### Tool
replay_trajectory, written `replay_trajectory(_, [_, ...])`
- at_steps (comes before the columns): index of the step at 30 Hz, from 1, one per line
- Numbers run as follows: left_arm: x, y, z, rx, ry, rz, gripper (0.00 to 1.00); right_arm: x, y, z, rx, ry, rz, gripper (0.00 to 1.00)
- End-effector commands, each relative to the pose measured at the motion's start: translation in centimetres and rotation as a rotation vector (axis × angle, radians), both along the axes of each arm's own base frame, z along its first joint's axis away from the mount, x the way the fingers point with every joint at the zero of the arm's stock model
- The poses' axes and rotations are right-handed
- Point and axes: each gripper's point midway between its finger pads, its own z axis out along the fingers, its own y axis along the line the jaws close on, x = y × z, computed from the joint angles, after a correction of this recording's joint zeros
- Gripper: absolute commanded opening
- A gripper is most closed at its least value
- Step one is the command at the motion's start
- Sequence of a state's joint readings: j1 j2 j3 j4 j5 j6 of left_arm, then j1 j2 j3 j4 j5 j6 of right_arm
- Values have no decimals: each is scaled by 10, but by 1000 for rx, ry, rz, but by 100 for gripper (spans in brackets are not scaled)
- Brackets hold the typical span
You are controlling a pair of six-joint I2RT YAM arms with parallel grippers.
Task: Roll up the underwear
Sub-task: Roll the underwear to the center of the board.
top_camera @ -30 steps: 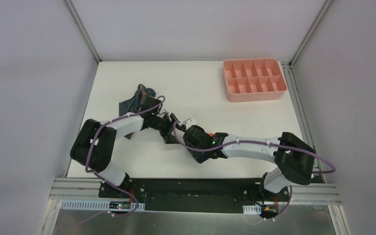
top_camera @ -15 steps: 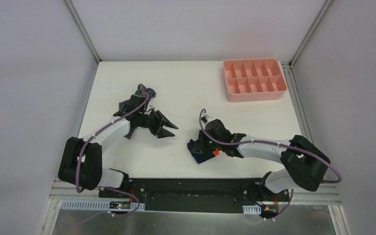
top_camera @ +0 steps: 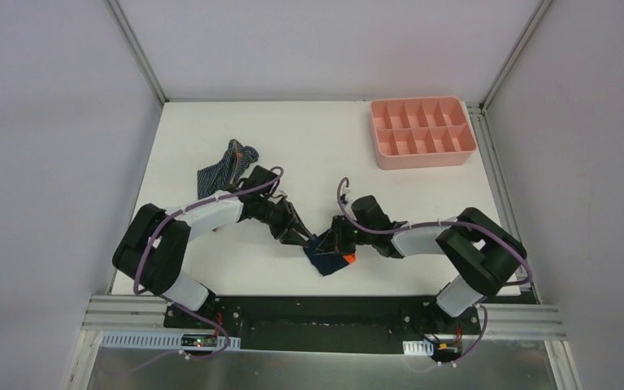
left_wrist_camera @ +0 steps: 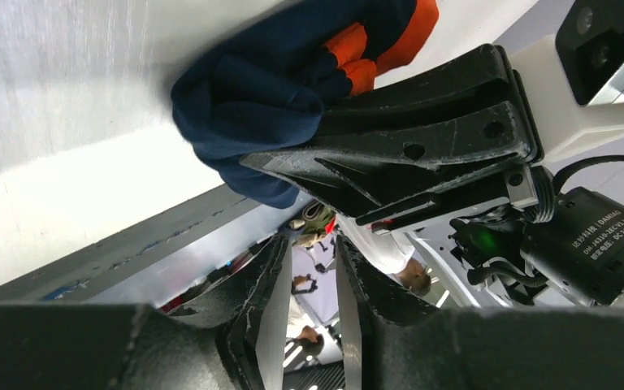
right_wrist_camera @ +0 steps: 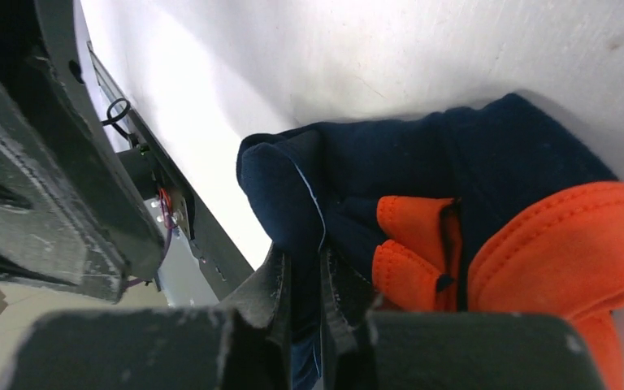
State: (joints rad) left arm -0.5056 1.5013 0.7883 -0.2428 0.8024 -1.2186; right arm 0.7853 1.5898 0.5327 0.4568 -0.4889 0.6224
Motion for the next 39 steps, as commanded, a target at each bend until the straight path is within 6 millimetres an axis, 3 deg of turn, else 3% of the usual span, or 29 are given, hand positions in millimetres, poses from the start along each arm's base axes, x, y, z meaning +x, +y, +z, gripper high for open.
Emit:
replay_trajectory(1, [8,-6,-1,1,-29,-46,25,-13,-8,-22,-31,68,24,0])
replay_trajectory(7, [9,-7,-29,37,17,-83,0,-24,-12,-24,-29,80,72,0])
replay_trajectory(13, [2,-6,-53,72,55,-120,0,-23,-16,-16,-68,85,63,0])
replay_trajectory(15, [0,-5,-61,87,72,-126,0,-23,-15,0,-66,83,65,0])
replay_trajectory(16, [-3,-3,-67,94,89,-133,0,-12,-21,7,-119,-13,63,37])
replay_trajectory(21, [-5,-4,-72,94,102,-147,0,-3,-41,35,-243,-107,43,53])
replay_trajectory(28, [4,-15,-67,74,89,-161,0,-3,-57,57,-339,-217,18,54])
replay_trajectory(32, [9,-22,-61,61,79,-162,0,-12,-46,78,-354,-327,47,37])
replay_trajectory(34, [10,-24,-60,58,76,-161,0,-20,-37,82,-368,-365,81,33])
replay_trajectory(36, [12,-26,-59,55,78,-161,0,-23,-31,80,-415,-395,100,34])
replay_trajectory(39, [13,-27,-60,53,85,-160,0,-24,-24,72,-523,-446,113,48])
